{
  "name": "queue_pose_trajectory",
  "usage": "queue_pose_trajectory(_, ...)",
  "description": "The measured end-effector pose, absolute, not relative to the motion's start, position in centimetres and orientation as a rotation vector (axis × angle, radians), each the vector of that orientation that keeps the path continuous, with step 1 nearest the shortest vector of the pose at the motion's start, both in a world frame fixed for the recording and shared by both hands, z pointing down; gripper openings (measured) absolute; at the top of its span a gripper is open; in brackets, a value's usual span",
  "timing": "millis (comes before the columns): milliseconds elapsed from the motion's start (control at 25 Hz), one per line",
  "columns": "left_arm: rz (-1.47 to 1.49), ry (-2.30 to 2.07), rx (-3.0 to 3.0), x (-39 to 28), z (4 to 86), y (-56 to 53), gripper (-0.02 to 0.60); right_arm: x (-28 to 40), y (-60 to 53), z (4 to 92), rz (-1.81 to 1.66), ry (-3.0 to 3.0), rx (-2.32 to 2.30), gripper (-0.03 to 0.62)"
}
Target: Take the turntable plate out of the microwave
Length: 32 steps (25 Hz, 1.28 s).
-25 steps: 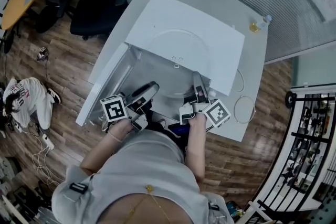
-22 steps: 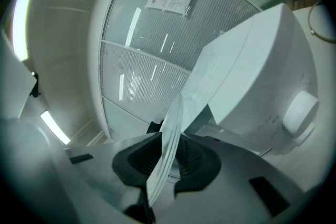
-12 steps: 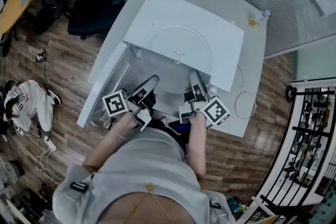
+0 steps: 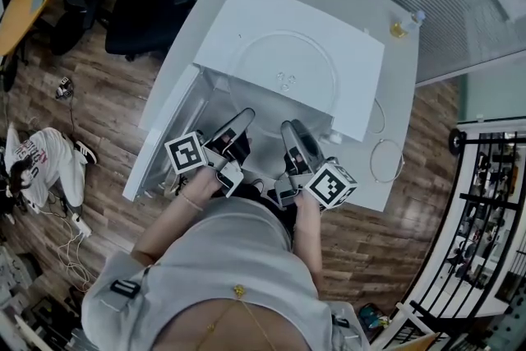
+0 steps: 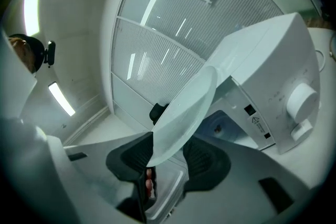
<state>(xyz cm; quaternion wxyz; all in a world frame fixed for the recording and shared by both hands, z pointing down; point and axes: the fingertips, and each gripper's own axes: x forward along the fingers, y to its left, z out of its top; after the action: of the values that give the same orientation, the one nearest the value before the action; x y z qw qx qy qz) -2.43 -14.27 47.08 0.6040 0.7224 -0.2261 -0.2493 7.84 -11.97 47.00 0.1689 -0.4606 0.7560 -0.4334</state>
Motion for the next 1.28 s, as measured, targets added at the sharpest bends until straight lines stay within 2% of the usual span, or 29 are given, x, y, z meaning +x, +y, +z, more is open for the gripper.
queue_pose_trajectory(120, -0.582, -0.497, 1.655, -2.2, 46.6, -14.1, 0.075, 8.1, -11.7, 46.6, -1.225, 2.149, -1.299, 0.155)
queue_pose_trajectory(200, -0.563, -0.489, 1.664, -2.0, 46.5, -14.0, 0.075, 8.4, -11.8, 46.4, -1.239, 2.121, -1.279, 0.124)
queue_pose_trajectory(1080, -0.559, -0.519, 1.733, -1.1, 46.3, -18.1, 0.078, 9.0, -14.5, 46.5, -1.202, 2.167, -1.372, 0.158)
queue_pose_trajectory(1160, -0.541, -0.542, 1.772, -1.1, 46.3, -18.1, 0.086, 9.3, -14.0, 46.4, -1.182, 2.180, -1.397, 0.161)
queue_pose_trajectory(1280, -0.468, -0.615, 1.890, -1.3, 46.3, -17.8, 0.162, 9.8, -13.2, 46.5, -1.134, 2.228, -1.479, 0.186)
